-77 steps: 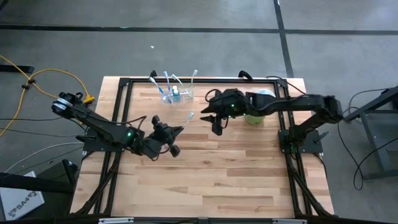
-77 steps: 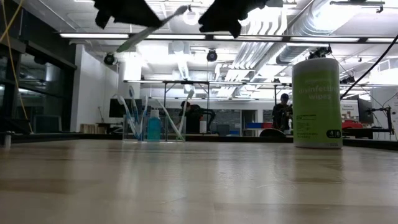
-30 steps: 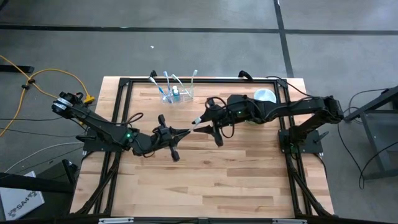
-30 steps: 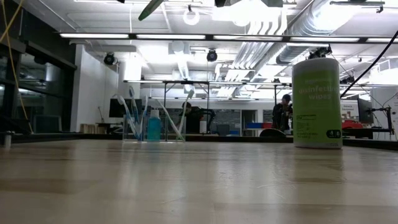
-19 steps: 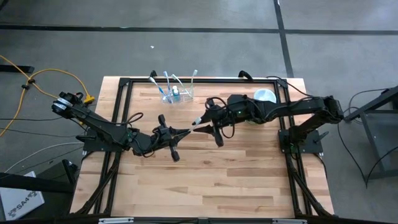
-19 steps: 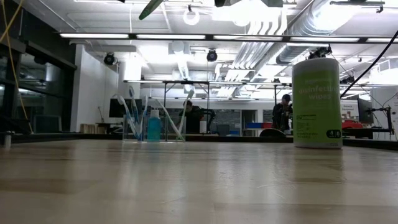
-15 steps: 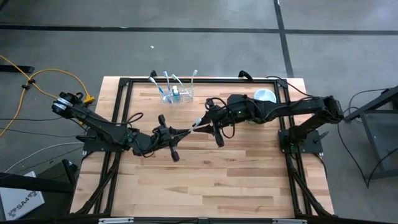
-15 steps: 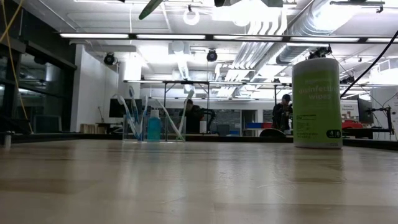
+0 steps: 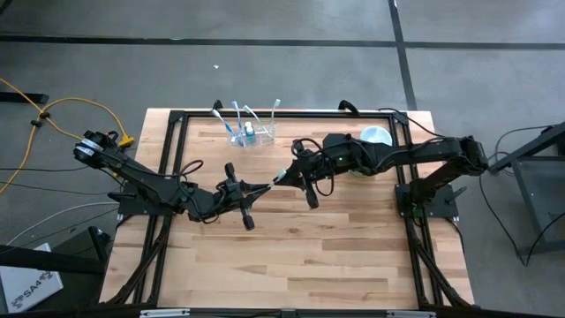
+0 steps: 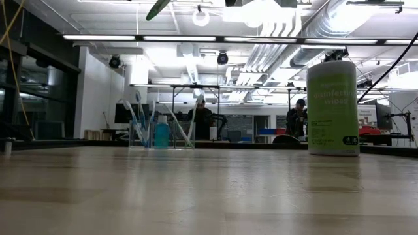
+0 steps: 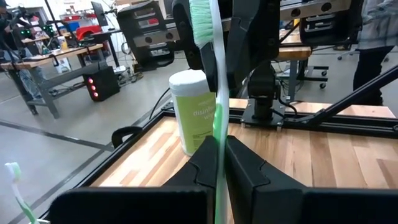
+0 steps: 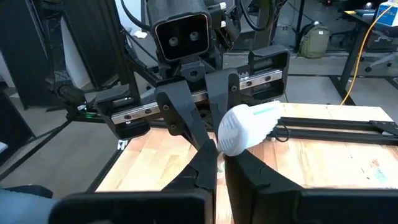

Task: Pick & Place toothbrushing station
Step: Put the green toothbrush into the right section of the transparent organizer

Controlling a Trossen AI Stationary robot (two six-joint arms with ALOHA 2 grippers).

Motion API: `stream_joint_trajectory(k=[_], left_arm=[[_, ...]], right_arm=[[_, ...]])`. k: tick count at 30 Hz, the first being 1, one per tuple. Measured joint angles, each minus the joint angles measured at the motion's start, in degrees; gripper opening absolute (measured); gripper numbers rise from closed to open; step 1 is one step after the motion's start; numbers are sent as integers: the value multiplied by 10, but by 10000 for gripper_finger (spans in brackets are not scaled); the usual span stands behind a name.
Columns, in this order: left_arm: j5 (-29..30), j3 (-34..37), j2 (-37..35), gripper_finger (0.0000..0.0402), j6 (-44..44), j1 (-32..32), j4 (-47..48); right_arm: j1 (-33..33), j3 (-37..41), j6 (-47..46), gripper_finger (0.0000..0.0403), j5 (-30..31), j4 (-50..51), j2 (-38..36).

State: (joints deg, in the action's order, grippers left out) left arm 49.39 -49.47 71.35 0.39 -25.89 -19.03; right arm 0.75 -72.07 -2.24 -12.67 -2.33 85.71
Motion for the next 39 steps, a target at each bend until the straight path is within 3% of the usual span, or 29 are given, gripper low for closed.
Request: stream_joint_trajectory(k=[3, 10, 15, 19, 26, 39], left_arm=[[0, 0, 0, 29, 12, 0, 1], [2, 0, 0, 123, 13, -1, 16], [4, 0, 0, 168, 3, -14, 21], [16, 0, 0, 174, 2, -32, 23], [116, 0, 0, 174, -8, -72, 49], [127, 0, 17, 174, -87, -119, 81]], right_arm=[[0, 0, 2, 7, 0, 2, 0], [-4, 0, 2, 5, 1, 15, 0], [-11, 0, 5, 5, 30, 36, 0], [-28, 0, 6, 5, 38, 47, 0], [-83, 0, 11, 5, 54, 41, 0], [-218, 0, -7, 5, -2, -64, 118]])
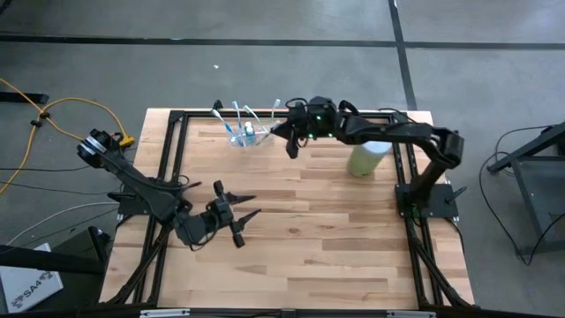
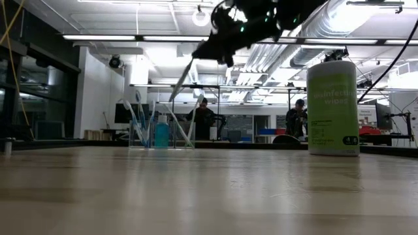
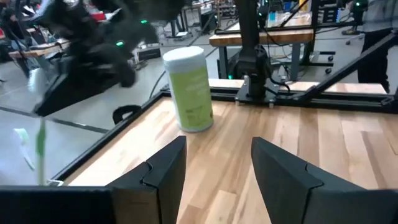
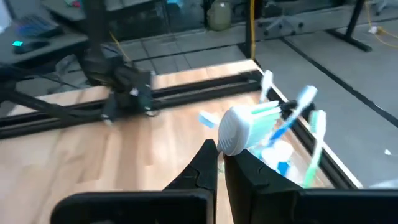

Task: Pick & Place toothbrushing station
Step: Put the green toothbrush into the right section of the transparent organizer

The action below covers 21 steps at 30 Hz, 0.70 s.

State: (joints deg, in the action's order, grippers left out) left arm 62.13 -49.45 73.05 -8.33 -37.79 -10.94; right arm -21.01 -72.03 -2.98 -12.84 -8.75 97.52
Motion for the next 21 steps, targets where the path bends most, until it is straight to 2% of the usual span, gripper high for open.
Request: stream_joint_trajectory(k=[9, 21], left_arm=[[11, 0, 46, 174, -23, -3, 0], [67, 0, 51, 174, -14, -8, 0]], right_arm=[[-40, 0, 12, 5, 22, -64, 33], [-71, 0, 16, 5, 40, -51, 33]])
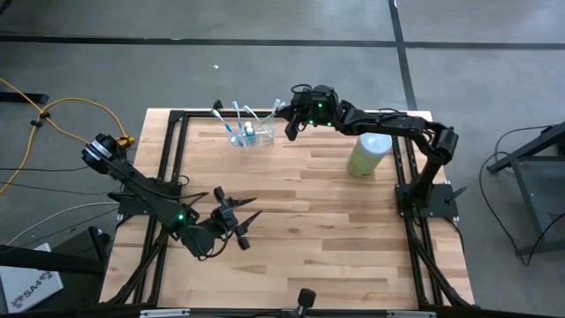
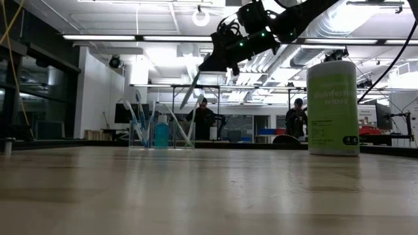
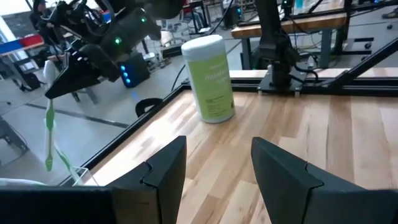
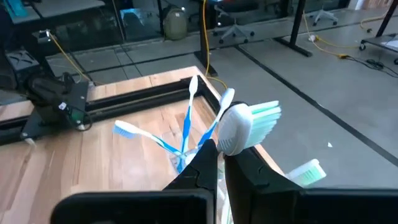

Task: Pick & Place toothbrushing station
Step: Put the green toothbrush into the right section of the transparent organizer

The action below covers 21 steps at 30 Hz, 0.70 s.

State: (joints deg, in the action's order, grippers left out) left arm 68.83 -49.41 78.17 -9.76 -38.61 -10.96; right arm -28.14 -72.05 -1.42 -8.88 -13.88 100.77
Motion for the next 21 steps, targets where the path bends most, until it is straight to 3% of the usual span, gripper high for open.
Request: stream_joint_trajectory(k=[21], left_arm=[[1, 0, 0, 174, -1, -1, -6]], right_arm=[[-12, 0, -14, 6, -3, 10, 39]])
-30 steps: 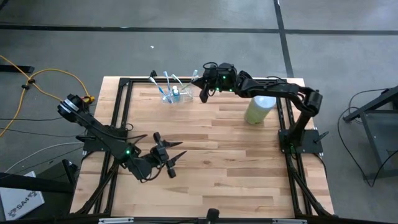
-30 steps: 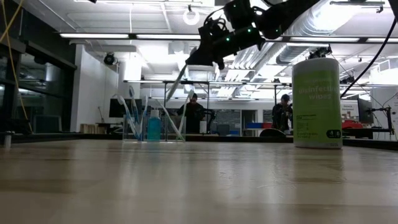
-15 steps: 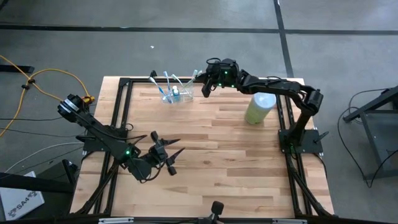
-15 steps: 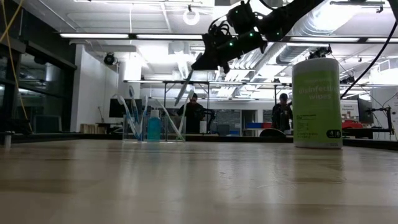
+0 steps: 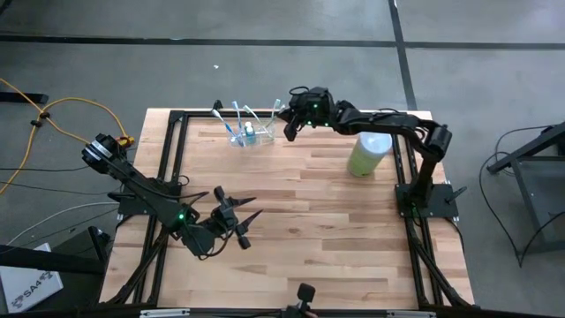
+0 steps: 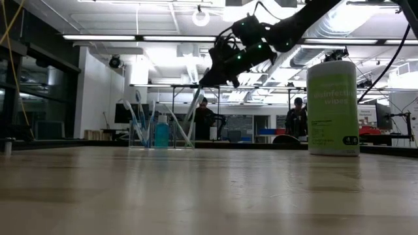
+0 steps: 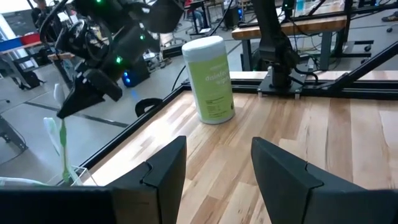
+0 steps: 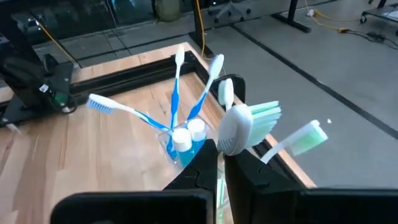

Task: Pick & Place toothbrushing station
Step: Put the green toothbrush into the right section of the transparent organizer

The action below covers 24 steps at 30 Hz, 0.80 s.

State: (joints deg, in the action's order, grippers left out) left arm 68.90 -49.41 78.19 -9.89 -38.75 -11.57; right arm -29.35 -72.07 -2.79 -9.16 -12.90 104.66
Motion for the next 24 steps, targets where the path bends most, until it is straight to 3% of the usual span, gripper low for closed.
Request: stream_joint_trajectory(k=[24], left_arm=[[-1, 0, 0, 174, 5, -1, -11]], right_arm=[[-13, -1, -35, 5, -38, -16, 57]])
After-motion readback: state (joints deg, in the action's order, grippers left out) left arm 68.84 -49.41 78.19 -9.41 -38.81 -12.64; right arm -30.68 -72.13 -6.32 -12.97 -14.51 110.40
